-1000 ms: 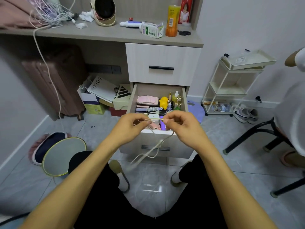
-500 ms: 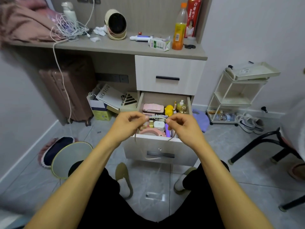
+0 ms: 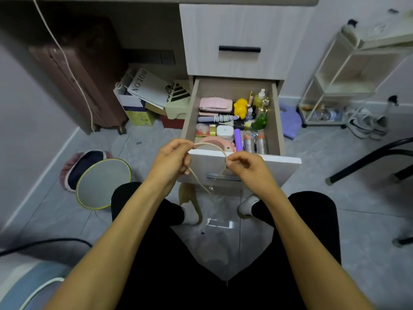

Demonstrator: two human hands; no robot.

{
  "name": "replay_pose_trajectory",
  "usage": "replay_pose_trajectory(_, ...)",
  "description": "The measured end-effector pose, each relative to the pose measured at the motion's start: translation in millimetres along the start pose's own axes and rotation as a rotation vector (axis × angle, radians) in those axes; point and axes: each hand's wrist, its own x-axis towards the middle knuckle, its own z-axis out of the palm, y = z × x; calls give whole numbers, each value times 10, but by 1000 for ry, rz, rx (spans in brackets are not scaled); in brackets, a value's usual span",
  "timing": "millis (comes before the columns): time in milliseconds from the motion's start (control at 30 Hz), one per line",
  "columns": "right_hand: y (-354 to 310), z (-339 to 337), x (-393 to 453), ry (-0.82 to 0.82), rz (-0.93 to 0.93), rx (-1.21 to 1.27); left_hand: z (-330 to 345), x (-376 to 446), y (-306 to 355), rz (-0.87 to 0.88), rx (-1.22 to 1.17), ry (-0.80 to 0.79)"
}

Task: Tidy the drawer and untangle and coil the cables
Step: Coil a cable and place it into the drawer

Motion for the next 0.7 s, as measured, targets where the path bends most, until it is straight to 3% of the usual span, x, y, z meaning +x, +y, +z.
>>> replay_pose_trajectory(167, 109, 81, 109, -113, 23, -52, -2, 19, -105, -61, -188, -49)
replay_pose_trajectory(267, 204, 83, 183, -86, 82, -99, -56, 58, -142, -66, -188, -28)
replay_pose_trajectory(400, 199, 65, 185, 36, 182, 103, -77, 51, -265, -74, 164, -78)
replay_pose_trajectory(500, 187, 85, 204, 16, 161, 116, -19, 84, -359, -81, 358, -150)
replay_pose_trajectory(700, 203, 29, 195, -102, 41, -116, 151, 245, -174, 265, 724, -204)
